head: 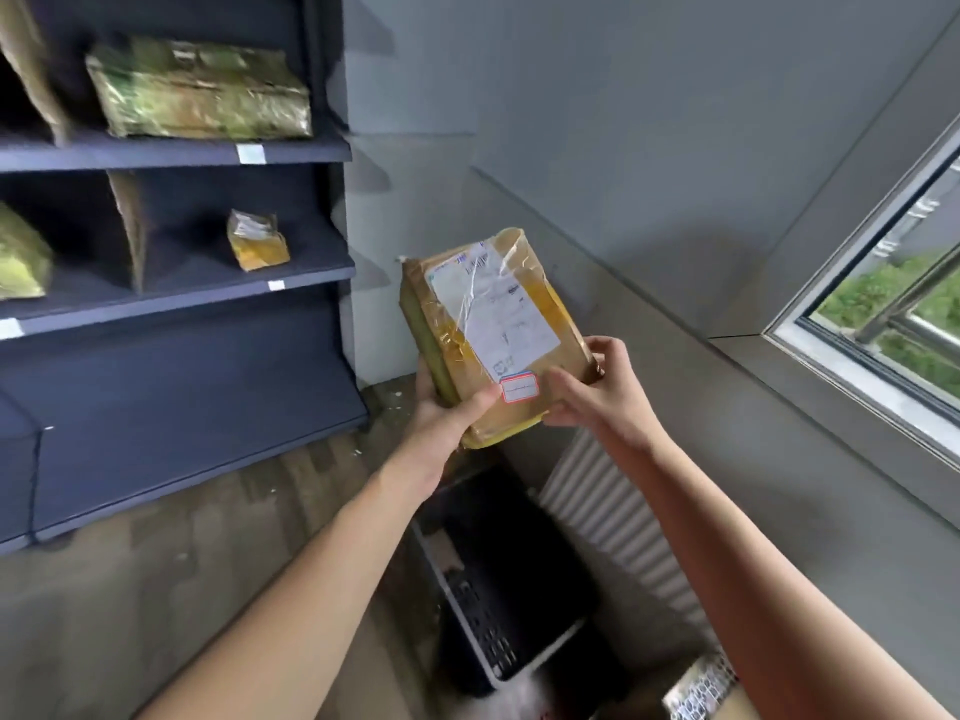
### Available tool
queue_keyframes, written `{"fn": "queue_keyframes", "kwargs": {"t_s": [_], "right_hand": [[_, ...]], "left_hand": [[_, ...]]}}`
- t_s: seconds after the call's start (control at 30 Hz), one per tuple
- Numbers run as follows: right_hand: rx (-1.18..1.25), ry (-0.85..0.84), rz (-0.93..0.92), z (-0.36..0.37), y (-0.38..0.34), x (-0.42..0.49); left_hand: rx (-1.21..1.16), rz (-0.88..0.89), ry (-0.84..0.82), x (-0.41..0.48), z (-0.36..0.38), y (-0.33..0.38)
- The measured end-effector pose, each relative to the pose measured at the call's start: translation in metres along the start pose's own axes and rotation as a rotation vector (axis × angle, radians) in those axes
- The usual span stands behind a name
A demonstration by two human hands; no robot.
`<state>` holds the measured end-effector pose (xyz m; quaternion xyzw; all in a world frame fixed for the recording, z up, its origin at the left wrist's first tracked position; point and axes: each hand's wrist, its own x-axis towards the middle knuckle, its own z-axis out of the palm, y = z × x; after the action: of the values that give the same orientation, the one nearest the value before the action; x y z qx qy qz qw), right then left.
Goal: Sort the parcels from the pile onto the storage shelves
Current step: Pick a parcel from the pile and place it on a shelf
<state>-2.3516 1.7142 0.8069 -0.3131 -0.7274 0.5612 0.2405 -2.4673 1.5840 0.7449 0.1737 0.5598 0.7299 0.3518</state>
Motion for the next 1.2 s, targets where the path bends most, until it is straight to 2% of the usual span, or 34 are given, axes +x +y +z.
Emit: {"fn": "queue_keyframes", "kwargs": {"t_s": [0.13, 0.27, 0.4, 0.57, 0.8, 1.0, 1.2], "right_hand": [[-0.056, -0.055, -0.112, 0.033, -0.020, 0.008], [-0.079, -0.169, -0.181, 0.065, -0.032, 0.023], [-0.289, -0.235, -0.231, 0.101, -0.038, 0.043], [-0.367, -0.478, -0.283, 0.150, -0.045, 0.053], [-0.300, -0.719, -0.417, 0.232, -0.058, 0.023], [-0.050, -0.999, -0.308, 0.291, -0.081, -0.008], [-0.008, -1.092, -0.322, 0.373, -0.101, -0.041]], "left_hand": [[0.064, 0.129, 0.086, -0.001, -0.027, 0.022], [0.083, 0.182, 0.199, -0.008, -0.056, 0.039], [0.083, 0.173, 0.377, -0.026, -0.082, 0.054], [0.135, 0.188, 0.630, -0.059, -0.111, 0.070], [0.057, 0.241, 0.894, -0.120, -0.150, 0.077], [0.058, 0.364, 1.017, -0.160, -0.198, 0.084], [0.058, 0.417, 1.082, -0.197, -0.274, 0.097]]}}
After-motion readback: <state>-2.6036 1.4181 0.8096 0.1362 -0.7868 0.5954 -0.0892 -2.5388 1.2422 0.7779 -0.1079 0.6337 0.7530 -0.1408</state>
